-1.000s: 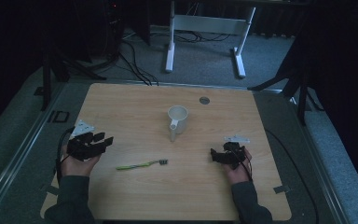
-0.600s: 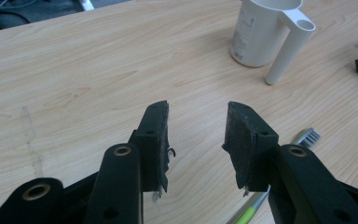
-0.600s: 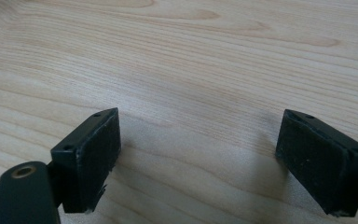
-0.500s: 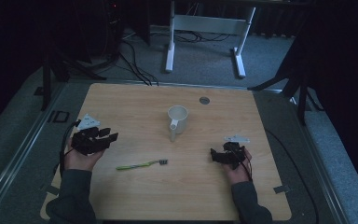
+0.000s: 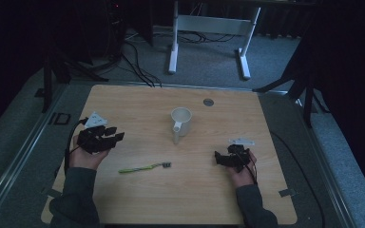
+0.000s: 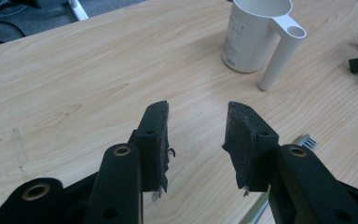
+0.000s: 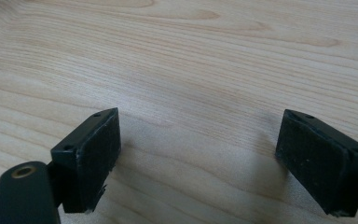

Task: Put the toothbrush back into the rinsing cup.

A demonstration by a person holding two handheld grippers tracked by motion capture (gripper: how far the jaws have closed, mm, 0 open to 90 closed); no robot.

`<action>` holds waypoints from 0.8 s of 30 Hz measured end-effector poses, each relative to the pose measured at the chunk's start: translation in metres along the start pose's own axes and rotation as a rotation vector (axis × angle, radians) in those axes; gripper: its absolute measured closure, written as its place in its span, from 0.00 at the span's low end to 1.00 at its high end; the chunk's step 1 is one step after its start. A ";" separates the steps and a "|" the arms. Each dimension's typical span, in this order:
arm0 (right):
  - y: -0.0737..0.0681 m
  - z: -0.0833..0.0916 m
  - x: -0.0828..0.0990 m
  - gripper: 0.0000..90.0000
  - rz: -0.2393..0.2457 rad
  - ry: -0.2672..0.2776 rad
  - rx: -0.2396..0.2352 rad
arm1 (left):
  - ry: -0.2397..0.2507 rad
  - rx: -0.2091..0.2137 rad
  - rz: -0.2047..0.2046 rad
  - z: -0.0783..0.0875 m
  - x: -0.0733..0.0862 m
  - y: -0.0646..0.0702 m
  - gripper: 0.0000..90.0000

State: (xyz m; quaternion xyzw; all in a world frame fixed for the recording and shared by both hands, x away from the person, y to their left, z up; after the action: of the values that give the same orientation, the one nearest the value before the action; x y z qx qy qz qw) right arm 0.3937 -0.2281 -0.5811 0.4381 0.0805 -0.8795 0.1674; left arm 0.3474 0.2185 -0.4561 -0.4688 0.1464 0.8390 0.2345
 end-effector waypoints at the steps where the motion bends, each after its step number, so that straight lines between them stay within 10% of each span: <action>1: 0.000 0.000 0.000 0.15 0.000 0.000 0.000 | -0.002 -0.001 -0.003 0.000 -0.001 0.000 0.66; 24: 0.000 0.000 0.000 0.15 -0.001 0.000 0.000 | -0.024 0.007 -0.075 -0.001 -0.020 -0.003 0.70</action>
State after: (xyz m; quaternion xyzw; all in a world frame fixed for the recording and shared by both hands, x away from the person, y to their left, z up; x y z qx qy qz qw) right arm 0.3937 -0.2281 -0.5811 0.4383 0.0806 -0.8795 0.1668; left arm 0.3584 0.2155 -0.4396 -0.4630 0.1290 0.8346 0.2690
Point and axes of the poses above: each handheld gripper's, and its own axes: z roughly backward along the jaws, x roughly out of its underside, y roughly to its right, the point moved 3 cm from there along -z, roughly forward along the jaws, and after that the axes turned 7 degrees about y, right-handed, at the moved point
